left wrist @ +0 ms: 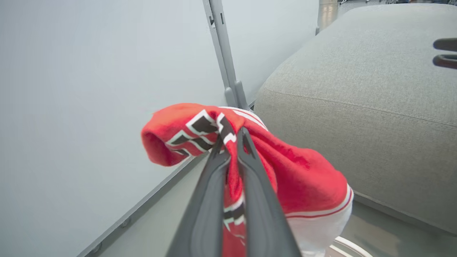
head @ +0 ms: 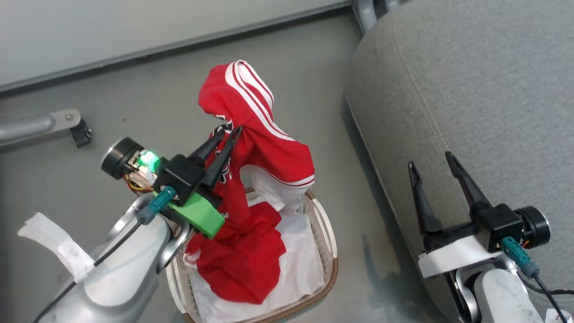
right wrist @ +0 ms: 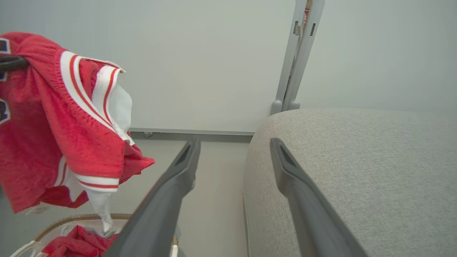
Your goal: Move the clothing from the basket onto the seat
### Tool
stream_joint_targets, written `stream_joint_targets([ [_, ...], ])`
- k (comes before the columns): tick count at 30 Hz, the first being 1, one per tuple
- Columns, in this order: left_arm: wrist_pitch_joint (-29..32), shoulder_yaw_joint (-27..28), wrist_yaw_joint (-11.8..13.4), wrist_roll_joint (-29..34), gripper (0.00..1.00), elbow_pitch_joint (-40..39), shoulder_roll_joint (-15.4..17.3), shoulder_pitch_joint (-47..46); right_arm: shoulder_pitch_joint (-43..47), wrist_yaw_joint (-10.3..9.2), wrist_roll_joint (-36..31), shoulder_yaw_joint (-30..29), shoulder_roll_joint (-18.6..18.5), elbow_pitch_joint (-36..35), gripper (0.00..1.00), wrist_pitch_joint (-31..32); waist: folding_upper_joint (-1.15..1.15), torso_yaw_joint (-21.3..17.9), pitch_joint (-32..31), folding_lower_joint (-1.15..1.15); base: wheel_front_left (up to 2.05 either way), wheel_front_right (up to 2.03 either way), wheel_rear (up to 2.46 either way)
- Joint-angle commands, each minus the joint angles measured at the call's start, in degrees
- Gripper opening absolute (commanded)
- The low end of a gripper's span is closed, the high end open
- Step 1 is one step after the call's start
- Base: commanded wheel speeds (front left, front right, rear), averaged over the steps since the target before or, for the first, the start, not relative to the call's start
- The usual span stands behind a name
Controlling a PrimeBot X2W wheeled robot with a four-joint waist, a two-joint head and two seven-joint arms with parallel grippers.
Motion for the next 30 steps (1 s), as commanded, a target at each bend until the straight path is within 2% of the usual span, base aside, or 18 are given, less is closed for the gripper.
stream_joint_targets([
  [1,-0.04,-0.21,-0.14,-0.26,0.00,-0.72,0.78,-1.29,1.44,-0.08,-0.21,0.30,-0.23,0.42,1.00,-0.26,0.00,1.38,-8.96,0.00,0.00,0.00,0.00],
  [6,0.47,-0.81,-0.14,-0.64,0.00,-1.87,2.81,-5.41,3.04,-0.07,-0.02,1.79,-0.21,1.00,1.00,-0.26,0.00,0.96,-12.18,0.00,0.00,0.00,0.00],
  [10,2.26,-1.39,-0.13,-3.22,0.00,-3.37,3.99,-8.77,3.34,-0.07,0.23,3.49,-0.22,1.35,1.00,-0.26,0.00,0.47,-13.31,0.00,0.00,0.00,0.00],
  [14,3.58,-1.29,-0.13,-4.16,0.00,-4.62,4.28,-12.02,2.62,-0.08,0.61,6.05,-0.23,1.02,1.00,-0.26,0.00,0.26,-13.81,0.00,0.00,0.00,0.00],
  [24,6.26,-1.38,0.36,-4.42,0.00,-7.22,2.79,-16.80,-0.01,-0.08,5.59,16.11,-0.23,-2.56,1.00,-0.26,0.00,0.33,-15.11,0.00,0.00,0.00,0.00],
  [30,7.41,-2.64,0.30,-4.82,0.00,-9.60,1.76,-17.53,-2.82,-0.07,9.09,17.75,-0.22,-3.11,1.00,-0.26,0.00,0.79,-15.38,0.00,0.00,0.00,0.00],
])
